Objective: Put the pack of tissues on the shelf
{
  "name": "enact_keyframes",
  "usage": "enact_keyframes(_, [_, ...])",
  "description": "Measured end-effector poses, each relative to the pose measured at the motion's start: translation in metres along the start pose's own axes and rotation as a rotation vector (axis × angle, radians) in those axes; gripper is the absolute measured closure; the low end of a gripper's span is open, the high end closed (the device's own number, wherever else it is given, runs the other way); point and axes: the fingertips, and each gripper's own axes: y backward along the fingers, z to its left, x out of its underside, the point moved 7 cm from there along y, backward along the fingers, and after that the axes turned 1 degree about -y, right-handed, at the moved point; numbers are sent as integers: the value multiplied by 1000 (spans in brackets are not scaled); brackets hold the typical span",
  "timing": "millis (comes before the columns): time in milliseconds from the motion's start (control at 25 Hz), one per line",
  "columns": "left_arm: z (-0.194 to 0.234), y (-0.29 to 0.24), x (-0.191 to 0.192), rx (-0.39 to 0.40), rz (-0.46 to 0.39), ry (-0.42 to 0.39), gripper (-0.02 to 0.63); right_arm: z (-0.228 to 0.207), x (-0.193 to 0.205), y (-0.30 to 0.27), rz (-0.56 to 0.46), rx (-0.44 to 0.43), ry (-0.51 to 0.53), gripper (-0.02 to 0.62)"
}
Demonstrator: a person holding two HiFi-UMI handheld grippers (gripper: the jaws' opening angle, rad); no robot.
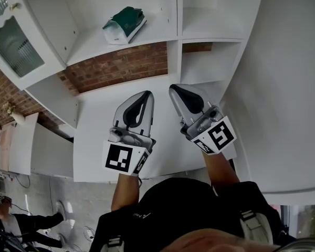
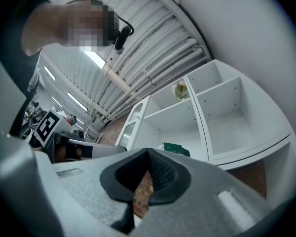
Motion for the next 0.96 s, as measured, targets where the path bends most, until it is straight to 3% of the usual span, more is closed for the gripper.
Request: enact_keyframes(960, [1,10,-7,7,-9,39,607,10,-6,2,10,-8,8,595])
